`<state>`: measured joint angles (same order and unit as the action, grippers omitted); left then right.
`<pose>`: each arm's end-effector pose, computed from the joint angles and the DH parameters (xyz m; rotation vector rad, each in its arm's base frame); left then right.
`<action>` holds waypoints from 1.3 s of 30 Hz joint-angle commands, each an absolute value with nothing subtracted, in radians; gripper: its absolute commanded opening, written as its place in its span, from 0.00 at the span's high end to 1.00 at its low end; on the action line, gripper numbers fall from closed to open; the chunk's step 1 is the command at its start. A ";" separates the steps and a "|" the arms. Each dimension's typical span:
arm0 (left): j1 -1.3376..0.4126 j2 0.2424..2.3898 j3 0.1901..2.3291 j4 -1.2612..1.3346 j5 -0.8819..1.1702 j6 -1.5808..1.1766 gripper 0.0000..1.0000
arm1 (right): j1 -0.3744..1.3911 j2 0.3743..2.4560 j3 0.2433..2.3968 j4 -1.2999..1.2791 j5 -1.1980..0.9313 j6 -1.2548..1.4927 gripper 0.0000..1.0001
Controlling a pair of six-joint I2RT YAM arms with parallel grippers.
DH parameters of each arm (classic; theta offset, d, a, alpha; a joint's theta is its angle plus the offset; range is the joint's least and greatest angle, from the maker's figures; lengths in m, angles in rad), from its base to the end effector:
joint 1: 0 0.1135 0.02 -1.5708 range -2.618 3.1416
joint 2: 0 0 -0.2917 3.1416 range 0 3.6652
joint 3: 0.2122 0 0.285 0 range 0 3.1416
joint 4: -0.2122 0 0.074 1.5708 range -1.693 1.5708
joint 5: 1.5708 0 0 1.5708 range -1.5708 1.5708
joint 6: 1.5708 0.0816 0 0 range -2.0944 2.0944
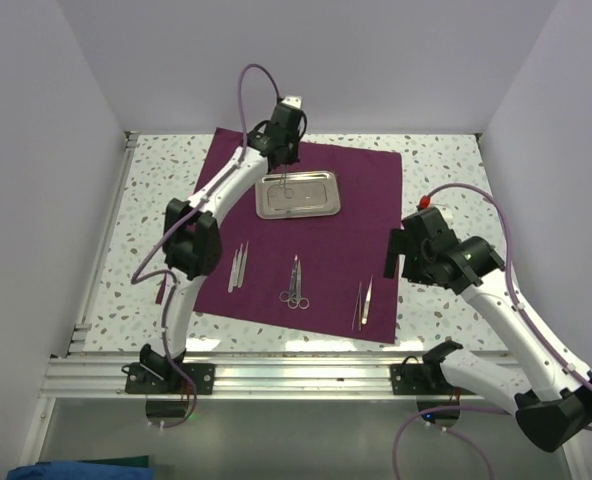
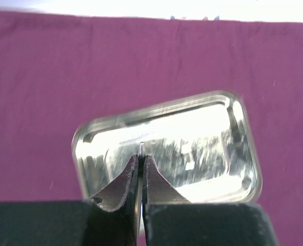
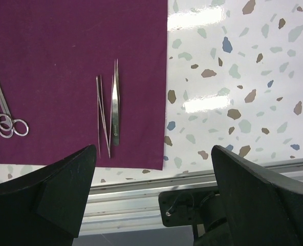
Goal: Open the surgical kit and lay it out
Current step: Pick up the medical item from the container, then place the medical item in the surgical kit, then reset both arms
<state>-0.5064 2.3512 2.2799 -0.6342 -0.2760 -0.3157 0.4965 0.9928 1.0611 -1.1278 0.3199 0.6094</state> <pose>0.5560 -0.2830 0.2619 0.0703 2.2465 -0.1284 0.1956 0.0768 0.3046 0.2506 2.5337 0.0000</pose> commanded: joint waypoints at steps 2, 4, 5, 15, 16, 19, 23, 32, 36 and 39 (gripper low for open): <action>-0.563 2.105 2.007 -0.606 -0.311 -0.365 1.00 | 0.494 0.966 1.054 -1.098 0.304 0.595 0.02; -0.600 2.024 1.795 -0.551 -0.340 -0.394 1.00 | 0.494 0.966 1.048 -1.092 0.292 0.588 0.01; -0.638 1.952 1.728 -0.534 -0.344 -0.409 1.00 | 0.494 0.968 1.042 -1.091 0.285 0.584 0.02; -0.839 1.746 1.224 -0.383 -0.347 -0.702 1.00 | 0.494 0.976 1.028 -1.069 0.229 0.528 0.02; -0.847 1.761 1.221 -0.382 -0.359 -0.715 1.00 | 0.494 0.980 1.029 -1.069 0.229 0.523 0.02; -0.857 1.802 1.230 -0.387 -0.364 -0.749 1.00 | 0.494 0.982 1.037 -1.075 0.222 0.517 0.02; -0.862 1.838 1.270 -0.442 -0.374 -0.804 0.53 | 0.492 0.962 1.052 -1.077 0.206 0.505 0.02; -0.873 1.723 1.380 -0.483 -0.483 -0.709 0.15 | 0.494 0.776 1.084 -0.942 0.169 0.500 0.02; -0.870 1.593 1.382 -0.456 -0.608 -0.609 0.16 | 0.492 0.749 1.115 -0.868 0.192 0.489 0.02; -0.864 1.523 1.362 -0.425 -0.667 -0.517 0.15 | 0.492 0.779 1.196 -0.862 0.183 0.479 0.02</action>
<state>-0.8661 1.6306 1.3334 -0.4824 -0.5323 -0.6353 0.4965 0.7483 1.1130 -0.9508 0.1879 0.5106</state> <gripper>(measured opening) 0.846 0.985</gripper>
